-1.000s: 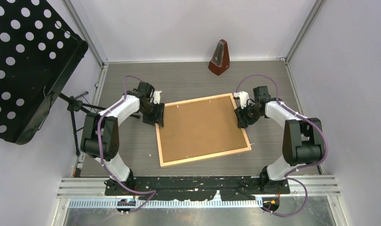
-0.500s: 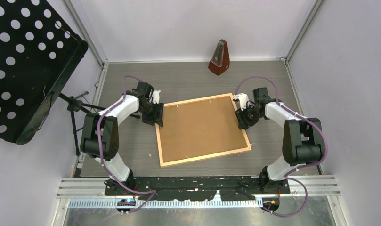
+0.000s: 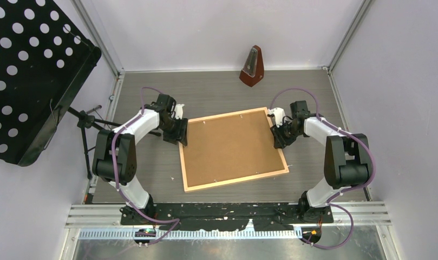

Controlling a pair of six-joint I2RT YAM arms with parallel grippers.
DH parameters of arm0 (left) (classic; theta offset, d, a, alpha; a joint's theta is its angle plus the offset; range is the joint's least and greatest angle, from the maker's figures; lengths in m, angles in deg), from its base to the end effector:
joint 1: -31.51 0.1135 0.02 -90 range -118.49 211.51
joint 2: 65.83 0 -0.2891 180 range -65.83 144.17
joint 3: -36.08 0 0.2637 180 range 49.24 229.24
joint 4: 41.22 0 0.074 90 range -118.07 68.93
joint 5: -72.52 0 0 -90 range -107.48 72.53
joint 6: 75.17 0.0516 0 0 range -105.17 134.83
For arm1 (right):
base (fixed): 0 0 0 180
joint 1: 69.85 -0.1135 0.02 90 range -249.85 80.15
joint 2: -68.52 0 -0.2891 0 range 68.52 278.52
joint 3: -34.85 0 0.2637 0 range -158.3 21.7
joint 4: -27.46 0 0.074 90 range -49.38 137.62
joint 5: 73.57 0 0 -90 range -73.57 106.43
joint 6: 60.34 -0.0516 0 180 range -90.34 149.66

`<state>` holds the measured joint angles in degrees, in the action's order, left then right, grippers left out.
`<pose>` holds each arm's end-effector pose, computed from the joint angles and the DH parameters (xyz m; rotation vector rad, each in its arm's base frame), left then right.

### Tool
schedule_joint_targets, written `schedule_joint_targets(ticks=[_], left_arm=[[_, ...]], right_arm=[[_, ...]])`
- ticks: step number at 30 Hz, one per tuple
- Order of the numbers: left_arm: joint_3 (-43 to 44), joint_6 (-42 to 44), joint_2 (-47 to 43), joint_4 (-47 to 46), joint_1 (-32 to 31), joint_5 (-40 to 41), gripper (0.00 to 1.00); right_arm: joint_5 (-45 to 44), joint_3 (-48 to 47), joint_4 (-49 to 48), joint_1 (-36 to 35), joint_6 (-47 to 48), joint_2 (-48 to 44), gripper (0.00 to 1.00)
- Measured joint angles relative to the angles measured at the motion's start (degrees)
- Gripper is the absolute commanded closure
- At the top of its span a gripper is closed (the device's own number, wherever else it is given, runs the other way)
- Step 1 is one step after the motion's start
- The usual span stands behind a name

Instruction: Put the photo into the frame

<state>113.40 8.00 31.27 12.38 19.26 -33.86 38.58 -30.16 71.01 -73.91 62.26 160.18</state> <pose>0.3284 -0.0862 0.1928 0.1957 2.8597 -0.4761 0.3032 0.0410 0.1696 -0.9324 2.5225 0.3942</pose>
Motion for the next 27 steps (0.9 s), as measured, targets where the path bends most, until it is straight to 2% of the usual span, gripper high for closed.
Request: schedule_joint_targets(ticks=[19,27], left_arm=[[-0.02,0.02,0.00,0.00,0.39,-0.35,0.49],[-0.02,0.02,0.00,0.00,0.39,-0.37,0.48]], right_arm=[[0.31,-0.33,-0.26,0.20,-1.95,0.13,0.69],[1.99,-0.33,-0.63,1.81,-3.37,0.13,0.68]])
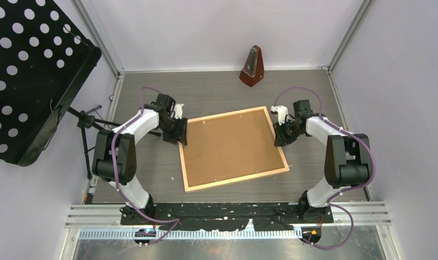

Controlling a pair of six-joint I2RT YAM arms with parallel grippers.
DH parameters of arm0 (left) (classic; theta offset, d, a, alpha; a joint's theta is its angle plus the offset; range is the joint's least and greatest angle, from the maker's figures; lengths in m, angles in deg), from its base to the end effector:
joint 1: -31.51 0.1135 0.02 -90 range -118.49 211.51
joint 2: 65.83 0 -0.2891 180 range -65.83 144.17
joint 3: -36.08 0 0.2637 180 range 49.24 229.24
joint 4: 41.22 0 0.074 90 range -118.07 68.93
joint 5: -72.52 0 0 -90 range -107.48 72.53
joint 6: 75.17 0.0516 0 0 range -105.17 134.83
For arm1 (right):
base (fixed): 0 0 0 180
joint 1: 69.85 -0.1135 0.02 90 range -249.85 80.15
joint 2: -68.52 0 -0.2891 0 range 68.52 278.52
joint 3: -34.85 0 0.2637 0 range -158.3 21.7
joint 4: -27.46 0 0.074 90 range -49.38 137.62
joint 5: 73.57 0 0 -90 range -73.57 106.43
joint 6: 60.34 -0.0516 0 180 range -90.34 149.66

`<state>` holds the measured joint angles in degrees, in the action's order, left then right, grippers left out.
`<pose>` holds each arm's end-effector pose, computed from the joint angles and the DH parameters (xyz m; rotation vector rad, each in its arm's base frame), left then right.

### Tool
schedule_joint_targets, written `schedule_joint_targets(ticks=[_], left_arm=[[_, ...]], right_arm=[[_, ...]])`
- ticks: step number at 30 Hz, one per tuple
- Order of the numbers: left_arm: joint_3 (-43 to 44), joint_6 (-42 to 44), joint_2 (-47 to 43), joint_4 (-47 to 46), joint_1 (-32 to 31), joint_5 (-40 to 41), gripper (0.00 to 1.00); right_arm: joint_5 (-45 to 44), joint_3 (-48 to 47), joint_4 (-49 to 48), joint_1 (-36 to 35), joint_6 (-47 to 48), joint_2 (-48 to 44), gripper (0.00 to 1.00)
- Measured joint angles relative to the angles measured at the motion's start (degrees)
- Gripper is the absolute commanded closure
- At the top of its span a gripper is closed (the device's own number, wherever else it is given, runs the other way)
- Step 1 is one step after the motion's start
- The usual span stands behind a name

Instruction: Put the photo into the frame

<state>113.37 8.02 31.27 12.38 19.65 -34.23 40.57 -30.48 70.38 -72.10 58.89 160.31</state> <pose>0.3288 -0.0842 0.1927 0.1876 2.8594 -0.4839 0.3067 0.0332 0.1716 -0.8222 2.5355 0.4408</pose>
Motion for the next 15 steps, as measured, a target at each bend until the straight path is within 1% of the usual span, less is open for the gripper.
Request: schedule_joint_targets(ticks=[3,4,8,10,15], left_arm=[[0.00,0.00,0.00,0.00,0.00,-0.02,0.49],[0.00,0.00,0.00,0.00,0.00,-0.02,0.49],[0.00,0.00,0.00,0.00,0.02,-0.02,0.49],[0.02,0.00,0.00,0.00,0.02,-0.02,0.49],[0.00,0.00,0.00,0.02,0.07,-0.02,0.47]], right_arm=[[1.16,0.00,-0.59,1.42,-0.79,0.02,0.61],[1.60,0.00,-0.72,2.01,-0.94,0.02,0.57],[2.78,-0.31,-1.16,3.87,-1.42,0.02,0.46],[2.99,-0.42,-1.29,4.42,-1.36,0.02,0.42],[3.63,-0.44,-1.09,4.83,-1.05,-0.17,0.37]])
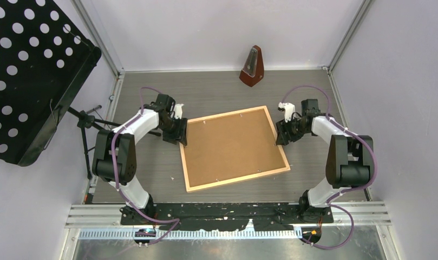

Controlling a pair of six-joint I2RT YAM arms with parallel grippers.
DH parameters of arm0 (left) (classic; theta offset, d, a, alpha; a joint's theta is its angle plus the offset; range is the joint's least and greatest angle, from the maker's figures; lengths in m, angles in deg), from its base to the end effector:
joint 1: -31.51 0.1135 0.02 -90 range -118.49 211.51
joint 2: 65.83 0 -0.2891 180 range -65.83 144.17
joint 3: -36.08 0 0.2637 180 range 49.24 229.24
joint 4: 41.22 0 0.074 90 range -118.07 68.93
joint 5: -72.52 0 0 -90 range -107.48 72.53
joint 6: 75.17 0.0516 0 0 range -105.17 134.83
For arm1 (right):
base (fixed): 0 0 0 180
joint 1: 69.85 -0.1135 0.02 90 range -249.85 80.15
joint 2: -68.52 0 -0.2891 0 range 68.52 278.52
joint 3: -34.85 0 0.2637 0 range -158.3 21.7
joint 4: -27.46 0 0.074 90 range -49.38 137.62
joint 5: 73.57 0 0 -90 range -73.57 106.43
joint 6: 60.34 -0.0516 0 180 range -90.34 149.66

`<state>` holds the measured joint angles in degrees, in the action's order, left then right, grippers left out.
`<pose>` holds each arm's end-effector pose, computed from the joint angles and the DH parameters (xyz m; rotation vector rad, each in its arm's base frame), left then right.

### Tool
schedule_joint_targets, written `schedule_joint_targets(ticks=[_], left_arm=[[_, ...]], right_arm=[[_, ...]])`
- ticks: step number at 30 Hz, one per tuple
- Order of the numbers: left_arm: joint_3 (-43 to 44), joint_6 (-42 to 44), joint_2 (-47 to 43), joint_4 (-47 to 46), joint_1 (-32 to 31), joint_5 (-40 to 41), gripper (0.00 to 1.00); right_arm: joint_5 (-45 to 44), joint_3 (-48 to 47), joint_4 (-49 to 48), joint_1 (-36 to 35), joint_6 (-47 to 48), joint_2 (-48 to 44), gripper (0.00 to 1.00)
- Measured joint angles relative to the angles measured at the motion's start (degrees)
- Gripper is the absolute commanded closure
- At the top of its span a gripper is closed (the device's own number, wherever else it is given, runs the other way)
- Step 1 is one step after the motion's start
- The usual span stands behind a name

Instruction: Put the photo into the frame

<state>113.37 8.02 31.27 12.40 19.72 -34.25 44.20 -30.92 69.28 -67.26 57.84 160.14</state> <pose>0.3288 -0.0838 0.1927 0.1859 2.8597 -0.4842 0.3117 0.0100 0.1768 -0.6999 2.5089 0.4838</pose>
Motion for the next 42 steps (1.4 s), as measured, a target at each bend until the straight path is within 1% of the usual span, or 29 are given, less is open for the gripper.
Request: schedule_joint_targets(ticks=[4,7,9,15,19,22,26,29,31,35,37,42], left_arm=[[0.02,0.07,0.00,0.00,0.22,-0.20,0.45],[0.00,0.42,0.00,0.00,0.37,-0.33,0.35],[0.00,0.98,-0.11,0.00,0.42,-0.31,0.30],[-0.33,1.68,-2.97,0.02,0.50,0.24,0.24],[-0.33,2.27,-4.50,0.04,0.57,0.85,0.22],[-0.33,2.78,-4.52,0.22,0.57,1.55,0.22],[0.07,3.58,-4.52,0.74,0.57,3.17,0.21],[1.29,4.55,-4.52,1.55,0.57,4.59,0.21],[2.43,5.66,-4.72,1.95,0.57,6.25,0.18],[3.43,7.28,-6.40,2.21,0.57,9.79,0.12],[3.50,8.02,-7.85,2.43,0.57,11.78,0.10],[4.31,10.14,-10.47,2.97,0.57,17.51,0.05]], right_arm=[[0.57,0.02,0.68,0.15,1.18,-1.66,0.34],[1.44,0.04,1.62,0.15,2.99,-4.00,0.32],[2.16,0.15,2.47,0.15,4.37,-5.99,0.29],[4.24,1.18,4.31,0.15,8.57,-11.82,0.20],[4.57,3.08,6.03,-0.57,11.98,-16.09,0.18],[4.11,5.46,7.48,-2.84,15.43,-20.50,0.18],[2.62,8.50,8.68,-10.88,18.78,-25.66,0.18],[1.22,10.78,9.40,-15.63,19.93,-28.87,0.18],[0.70,12.04,9.60,-18.05,20.17,-30.75,0.18],[-0.76,14.34,9.05,-20.24,20.11,-32.92,0.17],[-1.86,15.21,8.72,-21.16,19.89,-33.53,0.16],[-5.09,16.20,7.87,-22.77,19.65,-35.47,0.10]])
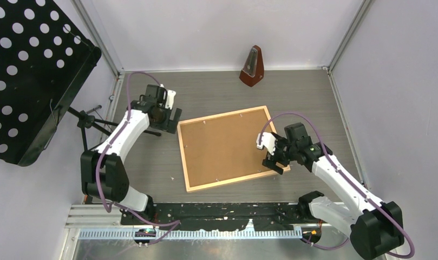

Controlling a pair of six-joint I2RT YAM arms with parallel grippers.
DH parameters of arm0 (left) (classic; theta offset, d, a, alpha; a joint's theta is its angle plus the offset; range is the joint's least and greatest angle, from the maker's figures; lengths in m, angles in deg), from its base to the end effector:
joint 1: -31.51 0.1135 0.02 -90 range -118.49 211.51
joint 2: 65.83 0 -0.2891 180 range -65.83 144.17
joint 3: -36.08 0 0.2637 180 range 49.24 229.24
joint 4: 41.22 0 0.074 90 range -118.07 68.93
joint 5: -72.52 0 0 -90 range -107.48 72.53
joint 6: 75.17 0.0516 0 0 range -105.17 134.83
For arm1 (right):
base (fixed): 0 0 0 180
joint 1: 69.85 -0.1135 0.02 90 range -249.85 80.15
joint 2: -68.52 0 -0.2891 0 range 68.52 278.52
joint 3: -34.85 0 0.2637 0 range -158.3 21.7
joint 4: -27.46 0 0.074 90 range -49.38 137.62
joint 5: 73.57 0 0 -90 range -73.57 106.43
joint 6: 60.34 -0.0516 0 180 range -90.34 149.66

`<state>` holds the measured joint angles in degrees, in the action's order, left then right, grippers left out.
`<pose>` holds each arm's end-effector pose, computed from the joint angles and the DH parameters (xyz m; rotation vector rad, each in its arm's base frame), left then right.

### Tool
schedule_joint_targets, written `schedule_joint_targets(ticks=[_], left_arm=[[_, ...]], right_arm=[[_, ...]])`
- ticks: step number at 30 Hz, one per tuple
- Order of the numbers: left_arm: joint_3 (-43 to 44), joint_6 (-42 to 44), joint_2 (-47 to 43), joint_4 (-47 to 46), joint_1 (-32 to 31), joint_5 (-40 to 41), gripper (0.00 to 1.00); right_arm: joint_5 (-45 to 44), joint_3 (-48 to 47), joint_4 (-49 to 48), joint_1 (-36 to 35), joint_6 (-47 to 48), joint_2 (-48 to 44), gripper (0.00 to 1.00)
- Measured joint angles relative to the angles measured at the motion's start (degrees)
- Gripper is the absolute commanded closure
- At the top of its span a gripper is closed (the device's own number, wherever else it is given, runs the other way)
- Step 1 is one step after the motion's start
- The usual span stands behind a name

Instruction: Put the photo into the frame

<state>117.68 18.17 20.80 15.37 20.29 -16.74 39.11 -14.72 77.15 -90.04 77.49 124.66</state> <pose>0.3193 -0.0627 0.2685 0.3311 2.6256 -0.0289 0.1700 0.0837 0.2223 -1.5028 1.9592 0.3014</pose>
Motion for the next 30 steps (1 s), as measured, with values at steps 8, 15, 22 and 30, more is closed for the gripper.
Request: schedule_joint_targets(ticks=[8,15,22,30], left_arm=[[0.00,2.47,-2.82,-0.11,0.07,6.71,0.03],[-0.02,3.19,-4.37,-0.22,0.11,7.39,0.04],[-0.66,3.21,-6.19,-0.35,0.11,7.26,0.05],[-0.68,3.21,-6.12,-0.35,0.11,6.73,0.07]], right_arm=[[-5.09,0.02,-0.04,-4.00,-0.28,-3.37,0.04],[-6.95,0.02,0.72,-8.20,-1.53,-5.53,0.04],[-7.93,0.02,2.49,-13.35,-2.12,-4.79,0.01],[-10.75,1.22,1.86,-21.24,-1.97,-0.72,0.12]])
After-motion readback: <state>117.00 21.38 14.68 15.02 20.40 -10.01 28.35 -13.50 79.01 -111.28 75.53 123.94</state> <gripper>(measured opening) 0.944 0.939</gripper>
